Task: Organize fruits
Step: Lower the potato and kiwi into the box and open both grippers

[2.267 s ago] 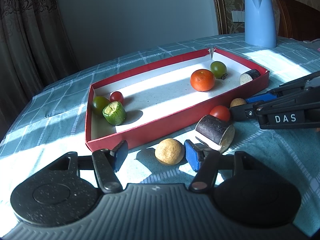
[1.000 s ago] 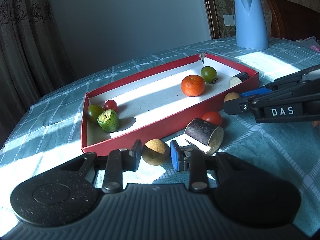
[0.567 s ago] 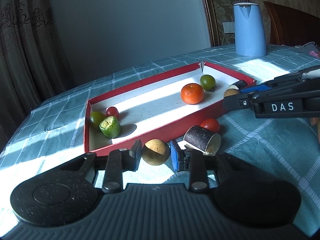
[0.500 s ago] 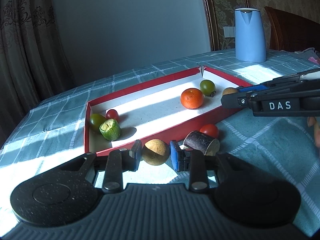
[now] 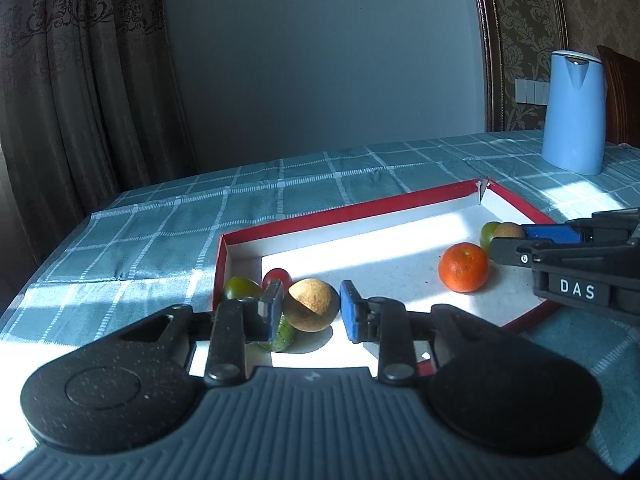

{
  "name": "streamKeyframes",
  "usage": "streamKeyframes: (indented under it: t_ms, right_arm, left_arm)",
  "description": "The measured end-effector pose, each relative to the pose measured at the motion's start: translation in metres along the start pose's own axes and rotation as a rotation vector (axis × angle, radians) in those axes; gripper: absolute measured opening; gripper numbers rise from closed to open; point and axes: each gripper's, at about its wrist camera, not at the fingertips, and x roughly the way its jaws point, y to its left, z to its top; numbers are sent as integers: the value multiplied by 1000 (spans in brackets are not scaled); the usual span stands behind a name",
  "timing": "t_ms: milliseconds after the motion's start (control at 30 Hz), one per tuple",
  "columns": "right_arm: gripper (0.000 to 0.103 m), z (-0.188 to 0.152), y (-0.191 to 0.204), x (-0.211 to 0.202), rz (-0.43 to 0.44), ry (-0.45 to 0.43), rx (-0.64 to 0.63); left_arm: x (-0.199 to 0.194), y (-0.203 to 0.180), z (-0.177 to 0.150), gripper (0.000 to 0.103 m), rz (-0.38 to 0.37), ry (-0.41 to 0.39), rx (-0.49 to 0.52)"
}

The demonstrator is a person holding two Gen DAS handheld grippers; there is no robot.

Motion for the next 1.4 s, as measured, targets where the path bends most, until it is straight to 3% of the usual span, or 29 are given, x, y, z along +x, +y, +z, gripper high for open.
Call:
streamKeyframes:
  t_ms: [167, 433, 533, 733, 833, 867, 900, 967, 1167, 1400]
  right_arm:
    - [26, -2, 0, 16, 13, 57, -4]
    - [26, -3, 10, 19, -22, 29, -58]
    - [26, -3, 10, 19, -25, 32, -54]
    - [26, -5, 3, 23, -18, 87, 7]
    - [31, -5, 2, 22, -20, 93, 16]
    - [38, -5, 2, 22, -17, 96, 17]
    - [53, -5, 1, 22, -15, 98, 18]
    - [67, -6, 2, 20, -31, 83, 23]
    - [67, -5, -2, 13, -49, 49, 36]
    - [68, -10, -14, 2, -47, 33, 100]
  left_arm:
    - [25, -6, 8, 28, 28, 36, 8]
    - [60, -15, 7, 29, 73, 125, 42]
    - [59, -18, 4, 29, 72, 120, 57]
    - [58, -22, 2, 40, 62, 118, 80]
    - [57, -22, 3, 47, 59, 110, 75]
    - [56, -22, 3, 51, 61, 106, 72]
    - [56, -22, 3, 52, 64, 103, 70]
    - [56, -21, 3, 53, 65, 102, 71]
    - [51, -23, 2, 72, 86, 70, 89]
    - [45, -21, -2, 80, 103, 52, 90]
